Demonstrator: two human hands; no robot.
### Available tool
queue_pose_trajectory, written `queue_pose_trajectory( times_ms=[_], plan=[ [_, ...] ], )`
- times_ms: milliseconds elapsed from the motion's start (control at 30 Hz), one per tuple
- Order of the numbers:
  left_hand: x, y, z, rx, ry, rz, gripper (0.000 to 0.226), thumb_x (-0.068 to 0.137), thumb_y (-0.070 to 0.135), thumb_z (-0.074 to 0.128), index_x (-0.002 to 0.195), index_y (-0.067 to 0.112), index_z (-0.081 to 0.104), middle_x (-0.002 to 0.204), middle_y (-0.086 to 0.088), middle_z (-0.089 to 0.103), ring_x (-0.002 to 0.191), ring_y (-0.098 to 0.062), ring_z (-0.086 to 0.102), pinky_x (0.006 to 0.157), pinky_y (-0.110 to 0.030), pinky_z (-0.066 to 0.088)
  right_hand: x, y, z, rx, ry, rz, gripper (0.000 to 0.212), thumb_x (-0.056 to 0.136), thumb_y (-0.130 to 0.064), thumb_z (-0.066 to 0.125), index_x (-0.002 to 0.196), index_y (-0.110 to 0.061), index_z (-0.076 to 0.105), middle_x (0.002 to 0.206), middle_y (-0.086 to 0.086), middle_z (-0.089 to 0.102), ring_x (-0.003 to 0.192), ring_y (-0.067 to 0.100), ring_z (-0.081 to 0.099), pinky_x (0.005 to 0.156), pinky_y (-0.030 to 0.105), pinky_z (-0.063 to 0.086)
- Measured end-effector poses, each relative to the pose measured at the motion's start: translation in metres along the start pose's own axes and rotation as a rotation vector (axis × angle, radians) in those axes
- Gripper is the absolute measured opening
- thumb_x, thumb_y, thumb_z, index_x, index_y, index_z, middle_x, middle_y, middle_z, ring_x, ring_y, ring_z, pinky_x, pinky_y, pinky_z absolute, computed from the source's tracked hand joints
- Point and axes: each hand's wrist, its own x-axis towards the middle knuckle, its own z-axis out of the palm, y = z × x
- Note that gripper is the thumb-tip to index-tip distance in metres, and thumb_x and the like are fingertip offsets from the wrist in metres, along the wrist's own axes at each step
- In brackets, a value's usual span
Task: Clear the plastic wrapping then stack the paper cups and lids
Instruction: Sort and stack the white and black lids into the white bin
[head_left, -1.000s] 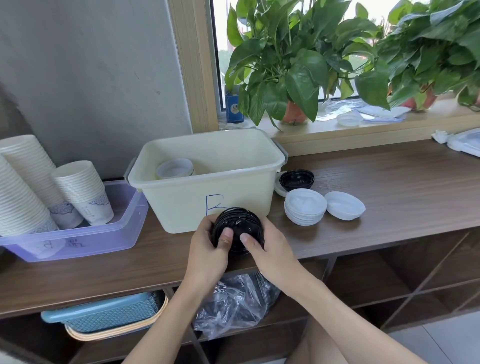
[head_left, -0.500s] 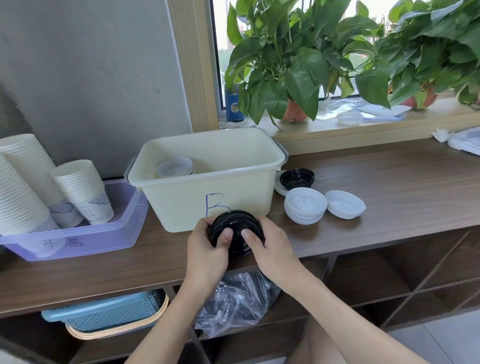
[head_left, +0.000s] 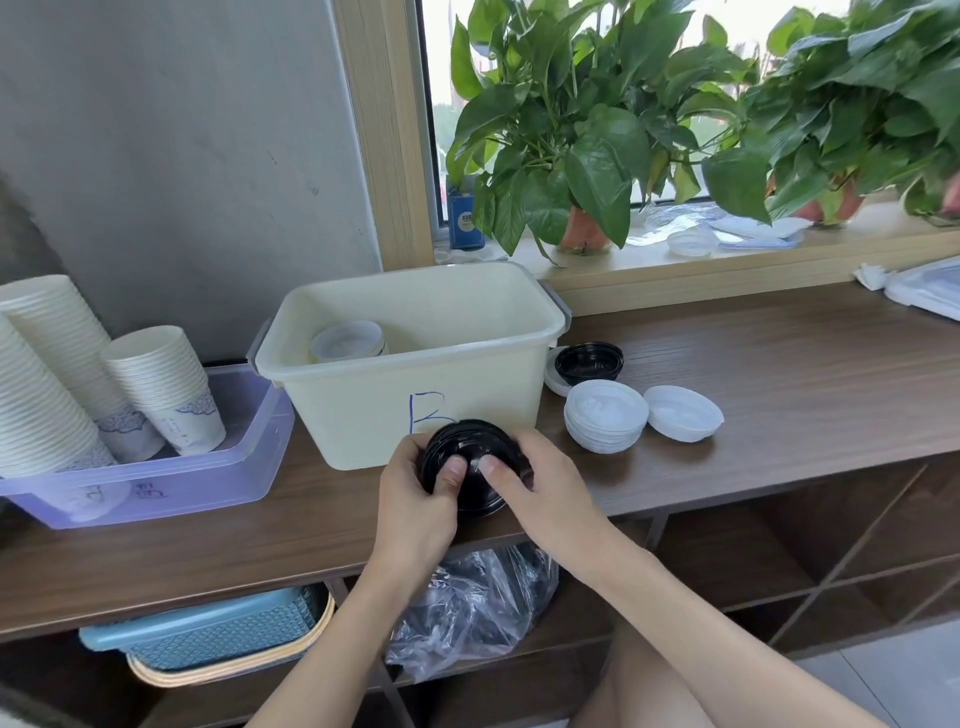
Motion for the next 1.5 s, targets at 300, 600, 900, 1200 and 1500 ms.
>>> queue_pose_trajectory(
  times_ms=[300, 600, 900, 1200, 1500],
  plan=[
    [0.006, 0.005, 0.018, 0.083, -0.054, 0.061, 0.019, 0.094, 0.002, 0.059, 0.110, 0.010, 0.063, 0.096, 0.006, 0.068, 0.087, 0.010, 0.060, 0.074, 0.002, 0.039, 0.036, -0.017, -0.076, -0.083, 0.273, -0.095, 0.007, 0.091, -0.021, 0.063, 0.098, -0.023, 0.062, 0.092, -0.004, 0.064, 0.083, 0.004, 0.056, 0.074, 0.010, 0.039],
    [0.010, 0.000, 0.020, 0.047, -0.050, 0.051, 0.023, 0.093, 0.005, 0.062, 0.099, 0.028, 0.060, 0.096, 0.010, 0.070, 0.086, 0.012, 0.062, 0.075, -0.001, 0.042, 0.099, 0.041, -0.115, -0.689, 0.152, 0.265, 0.035, 0.097, -0.049, 0.029, 0.124, -0.045, 0.051, 0.106, -0.004, 0.067, 0.112, 0.027, 0.049, 0.087, 0.038, 0.021],
    [0.011, -0.005, 0.019, 0.055, -0.069, 0.074, 0.016, 0.093, 0.008, 0.063, 0.107, 0.016, 0.063, 0.098, 0.007, 0.070, 0.087, 0.011, 0.062, 0.074, -0.001, 0.042, 0.100, 0.043, -0.108, -0.764, 0.114, 0.313, 0.040, 0.096, -0.044, 0.024, 0.066, -0.028, 0.046, 0.082, -0.005, 0.054, 0.103, 0.026, 0.044, 0.085, 0.040, 0.024],
    [0.011, -0.005, 0.019, 0.030, -0.075, 0.072, 0.015, 0.093, 0.009, 0.063, 0.105, 0.017, 0.063, 0.097, 0.005, 0.071, 0.087, 0.007, 0.064, 0.075, -0.003, 0.044, 0.090, 0.041, -0.115, -0.489, 0.388, 0.063, 0.039, 0.096, -0.029, 0.050, 0.134, -0.017, 0.052, 0.135, -0.004, 0.050, 0.111, 0.017, 0.052, 0.097, 0.035, 0.032],
    [0.010, -0.003, 0.015, 0.016, -0.127, 0.055, 0.014, 0.094, 0.012, 0.063, 0.104, 0.022, 0.063, 0.099, 0.007, 0.071, 0.090, 0.003, 0.065, 0.086, -0.023, 0.048, 0.023, 0.008, -0.107, -0.248, 0.536, -0.137, 0.046, 0.084, -0.015, 0.070, 0.128, -0.010, 0.056, 0.122, -0.007, 0.046, 0.106, 0.008, 0.051, 0.090, 0.033, 0.050]
  ],
)
